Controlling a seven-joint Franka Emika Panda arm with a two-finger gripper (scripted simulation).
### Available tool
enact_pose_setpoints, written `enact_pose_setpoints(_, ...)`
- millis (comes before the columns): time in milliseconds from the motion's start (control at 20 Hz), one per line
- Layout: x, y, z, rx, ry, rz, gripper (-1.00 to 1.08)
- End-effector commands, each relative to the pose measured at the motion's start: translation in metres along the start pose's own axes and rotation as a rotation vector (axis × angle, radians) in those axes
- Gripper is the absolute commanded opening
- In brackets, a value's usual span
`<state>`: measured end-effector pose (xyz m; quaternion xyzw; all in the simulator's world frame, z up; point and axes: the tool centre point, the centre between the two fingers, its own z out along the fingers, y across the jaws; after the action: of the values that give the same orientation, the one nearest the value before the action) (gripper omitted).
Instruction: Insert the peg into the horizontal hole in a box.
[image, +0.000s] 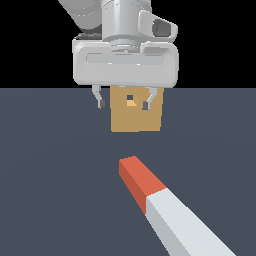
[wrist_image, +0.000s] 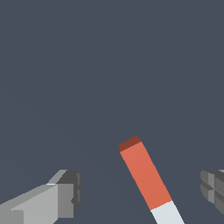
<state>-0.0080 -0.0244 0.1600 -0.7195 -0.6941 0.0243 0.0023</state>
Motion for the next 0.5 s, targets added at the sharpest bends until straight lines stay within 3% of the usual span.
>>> enact_pose_setpoints(0, 0.0, 0.0, 0.0, 0.0, 0.0, 0.0, 1.0)
enact_pose_setpoints(450, -0.012, 0.003, 0.006, -0.003, 0.001, -0.032, 1.0)
